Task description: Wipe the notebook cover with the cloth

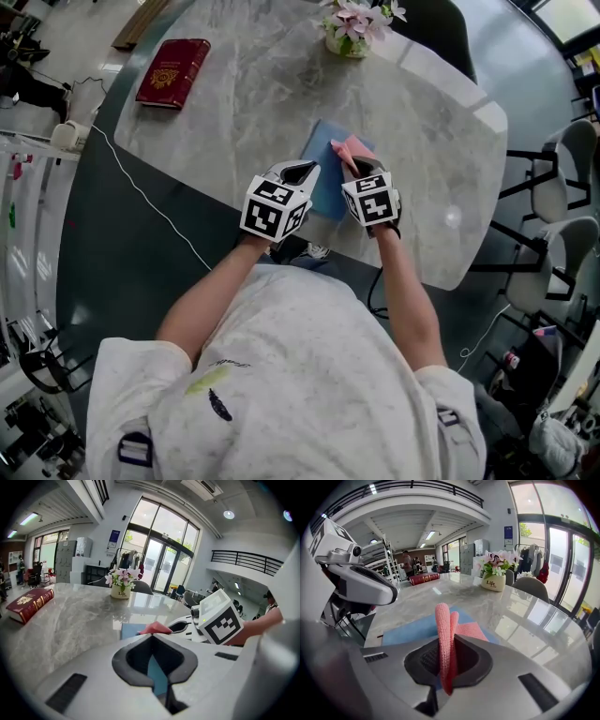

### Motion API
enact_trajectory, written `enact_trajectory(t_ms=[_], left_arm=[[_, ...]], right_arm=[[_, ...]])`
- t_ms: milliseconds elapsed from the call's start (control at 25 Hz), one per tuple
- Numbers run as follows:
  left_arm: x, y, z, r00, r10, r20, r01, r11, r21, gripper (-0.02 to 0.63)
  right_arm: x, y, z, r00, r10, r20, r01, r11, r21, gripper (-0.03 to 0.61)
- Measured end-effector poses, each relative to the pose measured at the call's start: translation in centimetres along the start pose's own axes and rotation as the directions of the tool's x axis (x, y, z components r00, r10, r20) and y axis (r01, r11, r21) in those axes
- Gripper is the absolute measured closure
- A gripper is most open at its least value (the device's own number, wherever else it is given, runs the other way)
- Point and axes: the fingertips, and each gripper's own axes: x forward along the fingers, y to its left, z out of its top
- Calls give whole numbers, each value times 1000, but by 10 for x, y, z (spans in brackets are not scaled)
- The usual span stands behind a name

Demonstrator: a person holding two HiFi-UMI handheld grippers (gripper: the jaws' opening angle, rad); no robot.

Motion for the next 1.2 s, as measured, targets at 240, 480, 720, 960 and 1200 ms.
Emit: enact_trajectory(t_ms=[240, 480, 720, 960, 1200], left_arm=[[-12, -3, -7, 999, -46, -11, 46, 999, 26, 607], [-25, -1, -11, 997, -80, -8, 80, 996, 36, 607], [-37, 4, -16, 995, -102, -8, 102, 994, 40, 607], [-49, 6, -25, 992, -123, -12, 124, 991, 48, 607], [-59, 8, -34, 990, -142, -25, 143, 988, 65, 607]], right_arm=[[-8, 14, -3, 1000, -25, -12, 26, 1000, 17, 563], [-15, 33, -9, 998, -47, -29, 49, 998, 43, 563], [-21, 53, -19, 997, -67, -43, 70, 995, 65, 563], [-26, 72, -29, 995, -84, -52, 88, 992, 89, 563], [-30, 89, -38, 993, -100, -59, 106, 988, 115, 563]])
